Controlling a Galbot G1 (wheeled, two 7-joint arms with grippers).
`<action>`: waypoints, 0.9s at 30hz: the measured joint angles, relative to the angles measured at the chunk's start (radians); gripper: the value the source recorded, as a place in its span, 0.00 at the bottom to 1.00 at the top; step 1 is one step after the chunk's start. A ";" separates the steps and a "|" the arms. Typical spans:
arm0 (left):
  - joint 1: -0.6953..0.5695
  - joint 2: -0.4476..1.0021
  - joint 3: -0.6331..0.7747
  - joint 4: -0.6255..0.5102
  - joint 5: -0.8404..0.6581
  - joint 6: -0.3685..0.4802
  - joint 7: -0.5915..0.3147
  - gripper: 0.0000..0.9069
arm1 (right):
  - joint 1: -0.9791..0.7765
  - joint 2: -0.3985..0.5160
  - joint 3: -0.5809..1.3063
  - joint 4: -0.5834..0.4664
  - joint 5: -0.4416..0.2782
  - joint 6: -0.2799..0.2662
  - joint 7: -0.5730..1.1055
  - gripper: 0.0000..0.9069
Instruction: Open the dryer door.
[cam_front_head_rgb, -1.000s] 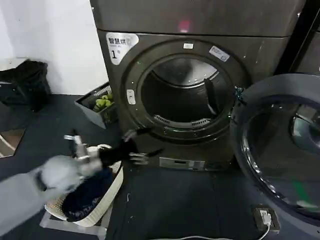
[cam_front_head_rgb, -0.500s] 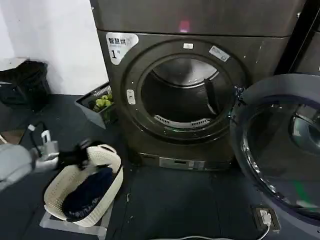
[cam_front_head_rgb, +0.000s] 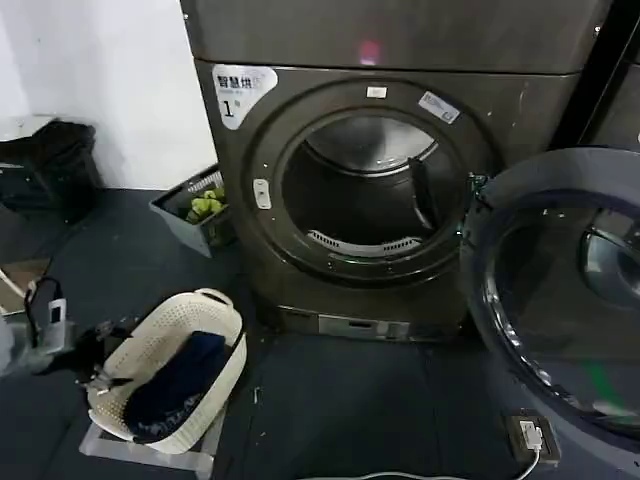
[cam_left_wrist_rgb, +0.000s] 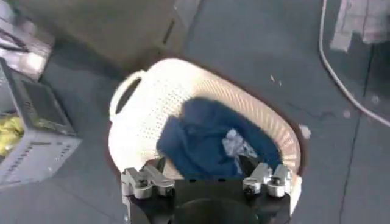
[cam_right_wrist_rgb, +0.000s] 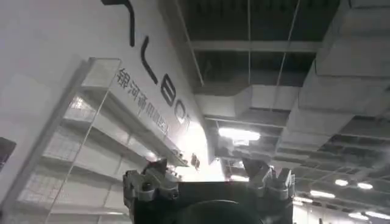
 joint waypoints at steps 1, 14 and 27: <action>0.002 0.002 0.005 0.004 -0.010 0.002 -0.001 1.00 | -0.002 0.000 0.003 -0.002 -0.001 0.001 0.000 1.00; -0.002 -0.035 0.019 0.071 0.049 -0.047 0.034 1.00 | -0.027 -0.013 0.025 -0.021 -0.011 0.018 0.004 1.00; -0.013 -0.057 0.026 0.109 0.109 -0.081 0.045 1.00 | -0.033 -0.007 0.039 0.000 -0.017 0.015 0.004 1.00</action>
